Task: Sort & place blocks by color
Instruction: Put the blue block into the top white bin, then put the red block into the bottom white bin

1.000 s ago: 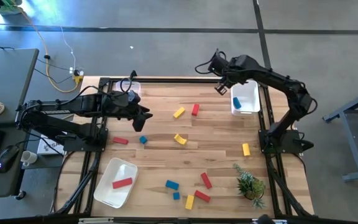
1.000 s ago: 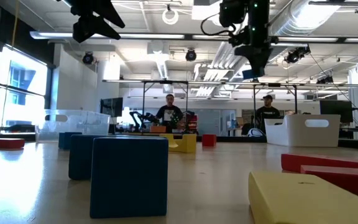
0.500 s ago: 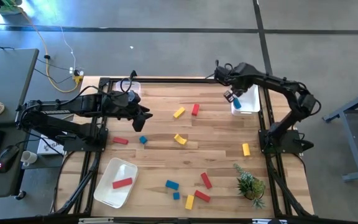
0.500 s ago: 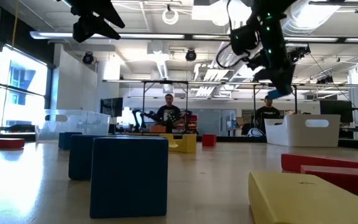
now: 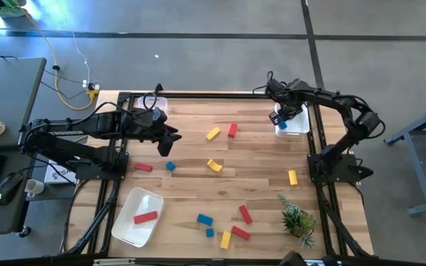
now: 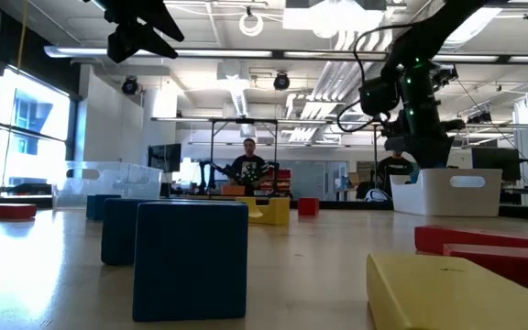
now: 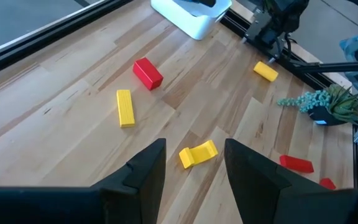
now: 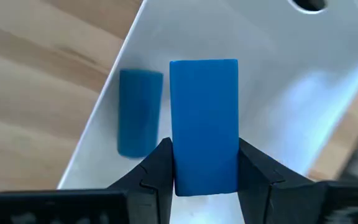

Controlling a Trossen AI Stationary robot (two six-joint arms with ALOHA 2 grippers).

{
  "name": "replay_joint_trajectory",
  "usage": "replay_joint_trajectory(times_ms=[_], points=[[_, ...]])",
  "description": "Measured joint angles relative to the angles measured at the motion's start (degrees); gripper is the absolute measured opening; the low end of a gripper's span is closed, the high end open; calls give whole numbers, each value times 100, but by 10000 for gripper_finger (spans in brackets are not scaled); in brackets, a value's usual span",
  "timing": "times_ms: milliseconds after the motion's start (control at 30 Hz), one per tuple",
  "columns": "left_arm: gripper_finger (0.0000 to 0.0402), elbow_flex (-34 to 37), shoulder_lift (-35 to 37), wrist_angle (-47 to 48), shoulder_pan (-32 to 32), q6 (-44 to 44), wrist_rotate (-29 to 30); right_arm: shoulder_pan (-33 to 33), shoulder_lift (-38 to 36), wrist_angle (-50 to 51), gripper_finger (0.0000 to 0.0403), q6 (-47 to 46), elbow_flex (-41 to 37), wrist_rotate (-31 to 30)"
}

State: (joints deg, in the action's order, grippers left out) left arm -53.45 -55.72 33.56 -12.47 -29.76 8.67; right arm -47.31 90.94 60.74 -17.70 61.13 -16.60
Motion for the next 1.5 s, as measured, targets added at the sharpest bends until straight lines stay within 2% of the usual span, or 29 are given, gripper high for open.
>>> replay_joint_trajectory(times_ms=[200, 567, 700, 767, 867, 1200, 1367, 1500], points=[[152, 0, 0, 79, 0, 512, 341, -392, 0, -540, 108, 121, -395, 604], [152, 0, -15, 963, 0, 1002, 931, -633, 2, -605, 109, 110, -579, 778], [152, 4, -47, 1351, 0, 1001, 954, -631, 2, -625, 166, 56, -579, 721], [152, 4, -89, 1542, 0, 995, 947, -630, 2, -626, 194, -28, -578, 654], [152, 7, -140, 1860, 0, 935, 863, -631, 2, -624, 210, -27, -577, 598], [152, 4, -229, 2779, 0, 940, 635, -629, -147, -626, 203, -28, -571, 602], [153, 4, -227, 2906, 0, 1171, 362, -627, -475, -671, 203, -43, -570, 571], [170, 4, -227, 3127, 0, 1380, 45, -627, -857, -748, 204, -48, -570, 703]])
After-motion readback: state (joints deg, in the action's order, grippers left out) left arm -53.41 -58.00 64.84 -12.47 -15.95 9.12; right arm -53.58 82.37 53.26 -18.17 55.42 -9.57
